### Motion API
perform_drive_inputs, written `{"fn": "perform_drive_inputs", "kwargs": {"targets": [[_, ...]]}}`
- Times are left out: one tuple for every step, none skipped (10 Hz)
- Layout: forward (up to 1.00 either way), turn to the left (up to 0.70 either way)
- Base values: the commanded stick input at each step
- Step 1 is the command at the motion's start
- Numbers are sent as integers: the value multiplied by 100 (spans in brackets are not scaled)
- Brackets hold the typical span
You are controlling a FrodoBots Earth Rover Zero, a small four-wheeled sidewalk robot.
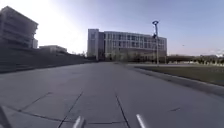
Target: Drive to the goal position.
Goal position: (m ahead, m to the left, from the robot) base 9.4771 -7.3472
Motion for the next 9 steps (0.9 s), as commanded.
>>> {"fn": "perform_drive_inputs", "kwargs": {"targets": [[60, 0], [60, 0], [60, 0], [60, 0], [60, 0], [60, 0], [60, 0], [60, 0], [60, 0]]}}
